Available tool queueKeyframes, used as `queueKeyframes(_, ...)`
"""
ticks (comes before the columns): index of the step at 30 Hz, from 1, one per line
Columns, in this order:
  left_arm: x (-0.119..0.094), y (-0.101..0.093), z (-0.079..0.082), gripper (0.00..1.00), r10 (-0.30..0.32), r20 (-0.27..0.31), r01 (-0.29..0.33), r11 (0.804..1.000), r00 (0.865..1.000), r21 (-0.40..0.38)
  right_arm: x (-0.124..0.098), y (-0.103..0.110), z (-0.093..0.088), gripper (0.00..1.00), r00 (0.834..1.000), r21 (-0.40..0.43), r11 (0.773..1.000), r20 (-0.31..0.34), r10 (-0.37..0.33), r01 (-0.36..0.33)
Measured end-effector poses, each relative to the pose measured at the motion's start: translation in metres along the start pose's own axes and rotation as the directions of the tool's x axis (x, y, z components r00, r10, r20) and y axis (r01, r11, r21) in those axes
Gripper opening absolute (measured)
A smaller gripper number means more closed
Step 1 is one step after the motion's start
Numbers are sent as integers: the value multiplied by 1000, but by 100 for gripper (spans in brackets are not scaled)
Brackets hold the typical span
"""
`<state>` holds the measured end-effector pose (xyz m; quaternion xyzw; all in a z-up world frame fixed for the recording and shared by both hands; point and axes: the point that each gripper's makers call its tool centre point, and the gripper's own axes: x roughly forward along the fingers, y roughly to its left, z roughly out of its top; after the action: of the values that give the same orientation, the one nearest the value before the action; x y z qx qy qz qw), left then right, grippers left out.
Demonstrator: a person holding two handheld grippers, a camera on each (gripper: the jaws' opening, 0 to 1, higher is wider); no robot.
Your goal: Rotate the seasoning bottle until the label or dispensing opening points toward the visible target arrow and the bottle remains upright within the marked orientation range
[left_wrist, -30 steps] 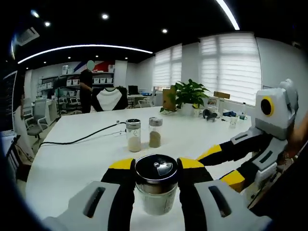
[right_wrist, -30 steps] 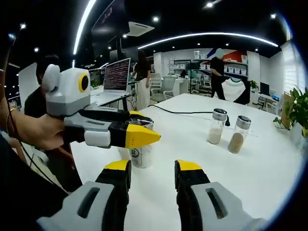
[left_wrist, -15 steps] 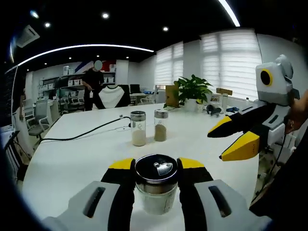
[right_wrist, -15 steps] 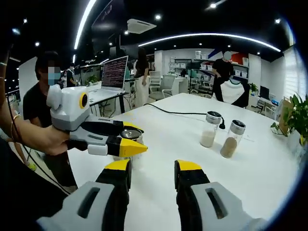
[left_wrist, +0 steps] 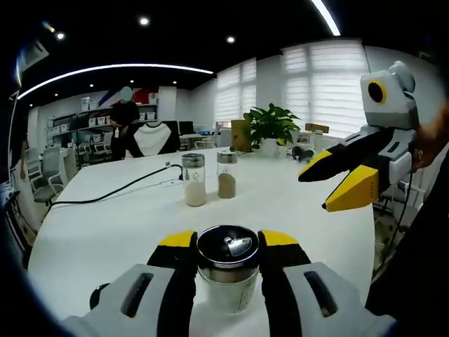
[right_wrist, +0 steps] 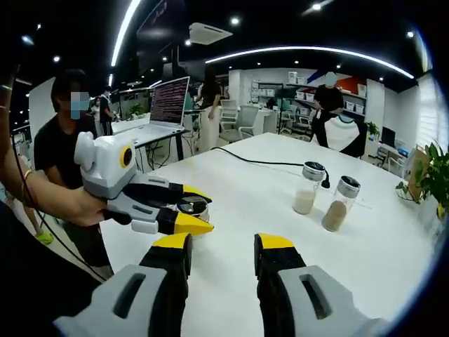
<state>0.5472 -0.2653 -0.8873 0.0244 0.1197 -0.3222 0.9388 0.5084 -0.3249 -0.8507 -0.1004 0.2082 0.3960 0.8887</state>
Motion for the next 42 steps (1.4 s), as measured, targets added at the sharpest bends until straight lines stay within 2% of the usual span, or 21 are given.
queueKeyframes(10, 2, 2, -16, 35, -25, -13, 24, 1000, 1000, -7, 2, 6, 7, 33, 1000, -14, 1000, 3, -2, 2)
queueKeyframes(15, 0, 3, -20, 35, -38, -15, 38, 999, 999, 25, 1, 9, 9, 33, 1000, -21, 1000, 9, 0, 1)
queueKeyframes(19, 0, 1, -21, 36, -58, -16, 58, 997, 998, 47, 0, 10, 6, 33, 1000, -21, 1000, 3, -3, 3)
queueKeyframes(20, 0, -3, -24, 36, -82, -32, 84, 995, 996, 60, -1, 10, 5, 33, 1000, -20, 1000, -1, -5, 5)
queueKeyframes(27, 4, -2, -31, 36, -83, -53, 86, 995, 995, 54, -4, 8, -1, 33, 1000, -21, 1000, -17, -3, 3)
queueKeyframes(30, 4, 0, -27, 36, -77, -71, 83, 993, 995, 83, -4, 9, 0, 33, 1000, -17, 1000, -14, -2, 2)
queueKeyframes(36, 5, 0, -13, 35, -87, -63, 94, 988, 994, 121, -2, 10, 1, 33, 1000, -10, 1000, -4, 2, -2)
queueKeyframes(42, -3, 4, -3, 36, -80, -63, 87, 990, 995, 114, -1, -3, 12, 33, 1000, -13, 1000, 19, -9, 9)
